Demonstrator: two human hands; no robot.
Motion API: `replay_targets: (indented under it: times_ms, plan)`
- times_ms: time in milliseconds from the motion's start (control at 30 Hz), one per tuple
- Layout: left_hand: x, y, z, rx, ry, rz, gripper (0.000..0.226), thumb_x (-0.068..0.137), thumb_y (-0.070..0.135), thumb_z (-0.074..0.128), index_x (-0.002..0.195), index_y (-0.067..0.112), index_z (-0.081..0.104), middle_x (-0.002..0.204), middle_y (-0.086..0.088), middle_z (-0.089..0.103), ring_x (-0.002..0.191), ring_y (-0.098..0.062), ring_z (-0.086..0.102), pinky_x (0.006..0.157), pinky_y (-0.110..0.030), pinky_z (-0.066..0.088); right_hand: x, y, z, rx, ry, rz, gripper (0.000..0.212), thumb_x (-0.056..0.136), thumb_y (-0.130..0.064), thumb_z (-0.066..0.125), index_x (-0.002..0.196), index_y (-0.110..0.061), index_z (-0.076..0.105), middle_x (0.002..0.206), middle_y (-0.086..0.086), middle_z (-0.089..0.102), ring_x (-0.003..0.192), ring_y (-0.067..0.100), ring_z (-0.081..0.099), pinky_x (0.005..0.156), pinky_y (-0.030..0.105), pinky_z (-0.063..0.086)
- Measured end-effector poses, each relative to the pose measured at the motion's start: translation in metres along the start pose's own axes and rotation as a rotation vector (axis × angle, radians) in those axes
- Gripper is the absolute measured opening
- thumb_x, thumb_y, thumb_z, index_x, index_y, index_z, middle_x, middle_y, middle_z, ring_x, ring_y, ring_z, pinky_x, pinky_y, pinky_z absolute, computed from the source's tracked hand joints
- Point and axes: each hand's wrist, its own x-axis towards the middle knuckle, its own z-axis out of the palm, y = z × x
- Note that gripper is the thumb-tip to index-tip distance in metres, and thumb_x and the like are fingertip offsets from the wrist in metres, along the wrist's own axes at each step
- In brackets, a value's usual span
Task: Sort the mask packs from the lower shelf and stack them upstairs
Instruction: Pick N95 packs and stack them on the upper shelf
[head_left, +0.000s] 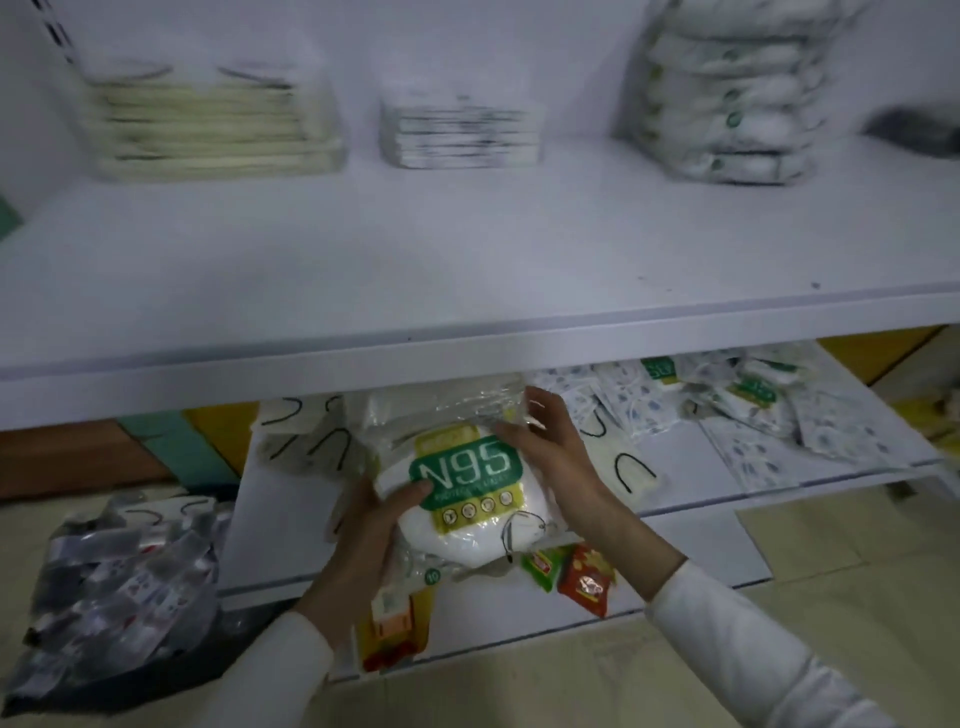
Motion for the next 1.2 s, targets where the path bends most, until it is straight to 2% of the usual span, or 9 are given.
replay_targets:
  times_ms: [133,267,367,533,667,800,867,967,1200]
  plan:
    - [-0.019,0.007,0.042,0.071,-0.152,-0.037,0.072,0.035,0.031,0.083,0.103,0.013,0.066,0.097,-0.012,0.073,0.086,-0.025,0.070,0.067,-0.035,0.058,-0.053,-0.014,-0.048,-0.019,-0.040,0.005,0.083,0.066,-0.035,0.084,0.136,-0.023,0.042,0.129,-0.001,0.060,0.114,0.015,0.061,0.097,0.037,0.050]
    - [-0.039,0.001,0.094,0.076,-0.257,-0.104,0.075,0.038,0.031,0.084,0.109,0.015,0.065,0.105,-0.014,0.071,0.100,-0.035,0.065,0.089,-0.051,0.051,-0.104,-0.030,-0.085,-0.010,0.123,-0.156,0.046,0.079,-0.011,0.069,0.120,-0.020,0.053,0.112,-0.001,0.069,0.102,0.016,0.067,0.079,0.027,0.055]
    - [-0.048,0.001,0.136,0.111,-0.358,-0.100,0.069,0.045,0.028,0.079,0.111,0.016,0.063,0.102,-0.010,0.073,0.096,-0.031,0.068,0.081,-0.044,0.055,-0.134,-0.043,-0.116,0.008,0.247,-0.208,0.043,0.080,-0.010,0.067,0.120,-0.019,0.053,0.112,0.001,0.069,0.101,0.021,0.068,0.080,0.034,0.057]
    - [-0.058,0.003,0.213,0.143,-0.534,-0.044,0.045,0.062,0.014,0.065,0.107,0.015,0.061,0.088,-0.002,0.075,0.079,-0.018,0.071,0.060,-0.028,0.056,-0.166,-0.071,-0.176,-0.018,0.359,-0.279,0.062,0.074,-0.026,0.077,0.128,-0.013,0.049,0.123,0.007,0.064,0.108,0.026,0.064,0.087,0.043,0.055]
    - [-0.061,0.001,0.280,0.163,-0.617,-0.005,0.047,0.058,0.015,0.073,0.104,0.016,0.062,0.089,-0.001,0.075,0.081,-0.016,0.071,0.063,-0.027,0.056,-0.184,-0.095,-0.234,-0.024,0.399,-0.322,0.053,0.075,-0.025,0.079,0.120,-0.019,0.053,0.118,0.007,0.067,0.105,0.027,0.066,0.085,0.042,0.055]
    - [-0.061,0.000,0.344,0.186,-0.631,0.039,0.064,0.053,0.025,0.080,0.113,0.014,0.060,0.104,-0.008,0.072,0.093,-0.024,0.069,0.074,-0.036,0.057,-0.194,-0.127,-0.291,-0.044,0.354,-0.359,0.038,0.083,-0.018,0.068,0.117,-0.021,0.051,0.115,0.005,0.067,0.100,0.022,0.068,0.082,0.036,0.056]
    - [-0.060,0.004,0.377,0.190,-0.624,0.097,0.063,0.058,0.016,0.083,0.116,0.014,0.057,0.108,-0.013,0.070,0.092,-0.026,0.069,0.074,-0.038,0.057,-0.192,-0.146,-0.321,-0.067,0.308,-0.372,0.035,0.086,-0.017,0.062,0.118,-0.022,0.049,0.113,0.000,0.067,0.099,0.018,0.069,0.080,0.031,0.056]
    - [-0.058,0.017,0.421,0.146,-0.570,0.198,0.053,0.063,0.011,0.072,0.113,0.017,0.055,0.099,-0.007,0.072,0.084,-0.022,0.071,0.064,-0.031,0.057,-0.182,-0.175,-0.357,-0.094,0.218,-0.392,0.049,0.077,-0.023,0.066,0.122,-0.021,0.046,0.111,-0.002,0.067,0.100,0.018,0.068,0.079,0.027,0.055]
    - [-0.025,0.044,0.473,0.064,-0.407,0.252,0.070,0.063,0.011,0.076,0.127,0.007,0.050,0.112,-0.013,0.067,0.091,-0.025,0.069,0.069,-0.034,0.058,-0.129,-0.214,-0.405,-0.113,0.133,-0.391,0.085,0.065,-0.033,0.079,0.137,-0.022,0.035,0.122,0.008,0.063,0.106,0.026,0.065,0.090,0.041,0.053]
